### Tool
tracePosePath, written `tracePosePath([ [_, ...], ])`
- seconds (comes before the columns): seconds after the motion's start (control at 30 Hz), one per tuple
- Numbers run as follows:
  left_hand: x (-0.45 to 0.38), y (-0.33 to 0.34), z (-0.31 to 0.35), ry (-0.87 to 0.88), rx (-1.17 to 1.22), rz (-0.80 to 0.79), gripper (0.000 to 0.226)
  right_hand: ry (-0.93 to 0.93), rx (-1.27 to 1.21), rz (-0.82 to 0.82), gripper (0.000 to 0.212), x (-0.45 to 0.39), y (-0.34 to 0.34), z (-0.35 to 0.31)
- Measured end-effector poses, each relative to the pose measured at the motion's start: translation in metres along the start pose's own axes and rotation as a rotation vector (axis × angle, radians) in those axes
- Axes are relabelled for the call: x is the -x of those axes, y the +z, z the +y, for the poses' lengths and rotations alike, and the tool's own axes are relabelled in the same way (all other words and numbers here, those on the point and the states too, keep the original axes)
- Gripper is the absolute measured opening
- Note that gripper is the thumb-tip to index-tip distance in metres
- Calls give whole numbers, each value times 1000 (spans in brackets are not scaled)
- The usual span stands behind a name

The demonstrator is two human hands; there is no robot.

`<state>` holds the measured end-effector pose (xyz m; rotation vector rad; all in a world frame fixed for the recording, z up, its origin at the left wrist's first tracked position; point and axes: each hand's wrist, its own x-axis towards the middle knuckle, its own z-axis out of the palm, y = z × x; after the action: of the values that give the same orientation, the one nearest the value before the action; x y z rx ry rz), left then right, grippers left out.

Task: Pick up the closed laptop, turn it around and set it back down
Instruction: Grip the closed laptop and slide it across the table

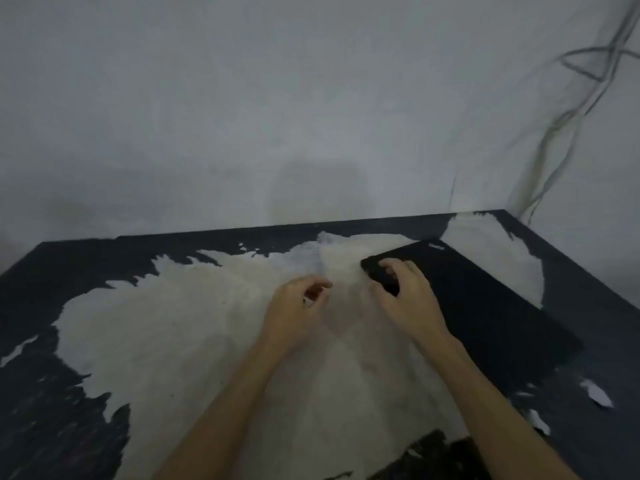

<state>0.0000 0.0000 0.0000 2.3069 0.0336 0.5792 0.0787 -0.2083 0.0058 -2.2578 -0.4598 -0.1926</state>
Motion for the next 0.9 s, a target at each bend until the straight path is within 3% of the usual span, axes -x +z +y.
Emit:
tracePosePath([
  [0.13, -13, 40, 16, -27, 28, -74, 20, 63, 131, 52, 47, -5, -30, 32],
  [0.23, -33, 71, 26, -63, 0, -77, 36, 122, 239, 60, 49, -22, -47, 55],
  [0.47, -69, 116, 43, -180, -181, -190, 66, 260, 380, 25, 69, -62, -61, 82],
  [0.67, -78, 136, 53, -266, -40, -58, 52, 346, 368, 74, 78, -72, -56, 86],
  [0.9, -85, 132, 60, -282, 114, 40, 45, 366, 149, 158, 55, -74, -68, 86],
])
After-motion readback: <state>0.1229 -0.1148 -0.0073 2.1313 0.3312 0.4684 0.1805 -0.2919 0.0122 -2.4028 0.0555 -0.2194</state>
